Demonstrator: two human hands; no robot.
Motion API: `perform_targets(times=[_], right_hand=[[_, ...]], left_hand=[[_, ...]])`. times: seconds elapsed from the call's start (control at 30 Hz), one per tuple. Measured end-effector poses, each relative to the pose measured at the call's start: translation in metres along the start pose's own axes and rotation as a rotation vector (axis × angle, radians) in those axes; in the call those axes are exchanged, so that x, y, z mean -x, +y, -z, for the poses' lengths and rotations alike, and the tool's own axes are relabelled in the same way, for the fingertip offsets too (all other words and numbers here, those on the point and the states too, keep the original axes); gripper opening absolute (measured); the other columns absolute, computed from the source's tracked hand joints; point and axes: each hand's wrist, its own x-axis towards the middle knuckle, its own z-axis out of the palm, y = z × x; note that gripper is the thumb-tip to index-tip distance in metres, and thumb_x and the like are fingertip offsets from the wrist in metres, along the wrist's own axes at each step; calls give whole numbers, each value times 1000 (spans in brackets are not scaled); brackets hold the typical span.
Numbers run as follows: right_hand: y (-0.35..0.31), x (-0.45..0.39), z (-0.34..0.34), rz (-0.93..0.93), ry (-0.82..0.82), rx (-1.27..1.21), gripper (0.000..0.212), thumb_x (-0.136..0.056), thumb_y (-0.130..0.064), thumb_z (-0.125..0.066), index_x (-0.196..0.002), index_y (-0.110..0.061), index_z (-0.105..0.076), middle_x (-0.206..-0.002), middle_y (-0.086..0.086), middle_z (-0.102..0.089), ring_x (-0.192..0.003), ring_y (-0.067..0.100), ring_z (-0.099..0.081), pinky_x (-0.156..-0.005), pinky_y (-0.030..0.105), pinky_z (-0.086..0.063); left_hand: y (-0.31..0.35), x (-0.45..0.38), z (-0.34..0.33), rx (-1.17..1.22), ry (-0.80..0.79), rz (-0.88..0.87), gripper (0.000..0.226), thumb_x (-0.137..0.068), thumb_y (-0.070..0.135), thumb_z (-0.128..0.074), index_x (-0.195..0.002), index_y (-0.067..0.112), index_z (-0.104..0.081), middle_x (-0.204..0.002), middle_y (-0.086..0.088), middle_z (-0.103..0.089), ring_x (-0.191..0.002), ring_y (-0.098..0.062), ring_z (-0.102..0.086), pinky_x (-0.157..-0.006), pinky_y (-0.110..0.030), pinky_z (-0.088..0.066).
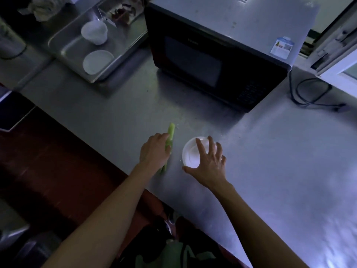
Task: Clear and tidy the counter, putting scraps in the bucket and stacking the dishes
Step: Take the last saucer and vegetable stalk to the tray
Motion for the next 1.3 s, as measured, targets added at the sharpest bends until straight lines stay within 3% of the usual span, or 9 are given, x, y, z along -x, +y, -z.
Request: perform_targets(times=[0.2, 0.33, 0.5, 0.67, 0.93, 1.3], right_hand=[[4, -5, 2, -9, -4, -18, 113, -64, -80, -66, -153, -34, -16, -165, 6, -4, -147, 42, -11, -107, 66, -32], [4, -9, 4, -13, -13, -20, 112, -66, -79, -67, -154, -34, -16, -165, 5, -2, -148, 41, -9, -109, 65, -29], [-3, -14, 9, -24, -21, 2, 112, -66, -78, -68, -155, -32, -17, -165, 5, -2, -147, 40, -9, -108, 65, -32], [-28, -23, 11, 3, -37, 13, 112, -66, -77, -69, -155, -33, -16, -164, 4, -1, -147, 40, -7, -109, 65, -31], [-114, -47, 9, 87, -31, 75, 112, -65, -78, -69, -154, -34, -17, -164, 6, 1, -147, 40, -6, -108, 64, -30], [-276, -72, 2, 117, 22, 94, 113, -66, -77, -70, -155, -35, -15, -165, 3, 1, -148, 37, -6, -109, 62, -29]], left_hand=[[6, -13, -18, 14, -6, 33, 44, -92, 33, -65, -128, 20, -44, -110, -3, -54, -92, -16, -54, -70, -27, -45], [10, -17, -24, 38, 13, 74, 49, -88, 27, -70, -126, 20, -40, -105, -5, -52, -79, -14, -51, -61, -24, -41], [3, -20, -16, 107, -16, 123, 47, -83, 22, -72, -118, 23, -41, -101, -4, -51, -75, -18, -51, -58, -29, -38], [-21, -12, 8, 97, -15, 66, 46, -87, 23, -67, -124, 25, -42, -106, -3, -53, -83, -20, -54, -63, -33, -46], [-103, -4, 64, 158, 81, 26, 46, -87, 20, -62, -128, 25, -44, -104, -2, -52, -83, -21, -54, -62, -37, -48], [-270, 7, 144, 206, 206, 72, 45, -83, 20, -58, -126, 29, -50, -104, 0, -57, -94, -26, -59, -72, -40, -51]])
